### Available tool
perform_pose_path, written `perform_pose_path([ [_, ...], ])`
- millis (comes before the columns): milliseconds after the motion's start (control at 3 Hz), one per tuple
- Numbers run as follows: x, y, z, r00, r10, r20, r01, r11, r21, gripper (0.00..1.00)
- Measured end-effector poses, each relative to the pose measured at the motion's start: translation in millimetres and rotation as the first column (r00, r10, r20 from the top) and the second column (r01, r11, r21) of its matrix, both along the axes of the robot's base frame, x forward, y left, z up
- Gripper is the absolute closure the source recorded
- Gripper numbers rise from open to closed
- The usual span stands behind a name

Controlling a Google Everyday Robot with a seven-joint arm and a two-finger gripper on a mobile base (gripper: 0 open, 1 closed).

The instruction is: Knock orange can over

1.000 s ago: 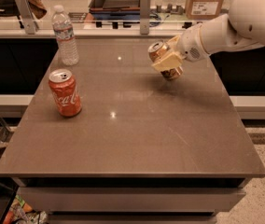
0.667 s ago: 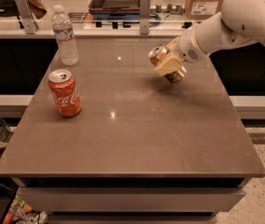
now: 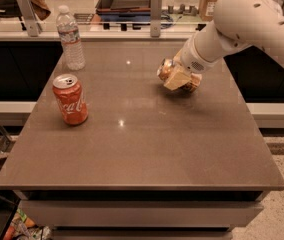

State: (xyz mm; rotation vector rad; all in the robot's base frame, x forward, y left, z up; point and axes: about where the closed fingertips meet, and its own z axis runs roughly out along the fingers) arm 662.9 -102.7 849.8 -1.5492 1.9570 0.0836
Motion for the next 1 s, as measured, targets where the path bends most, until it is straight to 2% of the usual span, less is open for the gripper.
perform_pose_path([
  [333,-0.4,0.4,-1.2,1.0,0.001,-0.001,-0.001,1.0,-0.009,1.0],
  [667,-0.5,1.6,-2.1,1.0,0.003,-0.003,-0.003,1.0,-0.009,0.87],
  [1000,-0.5,1.7,-2.1,1.0,0.003,-0.003,-0.003,1.0,-0.009,0.69],
])
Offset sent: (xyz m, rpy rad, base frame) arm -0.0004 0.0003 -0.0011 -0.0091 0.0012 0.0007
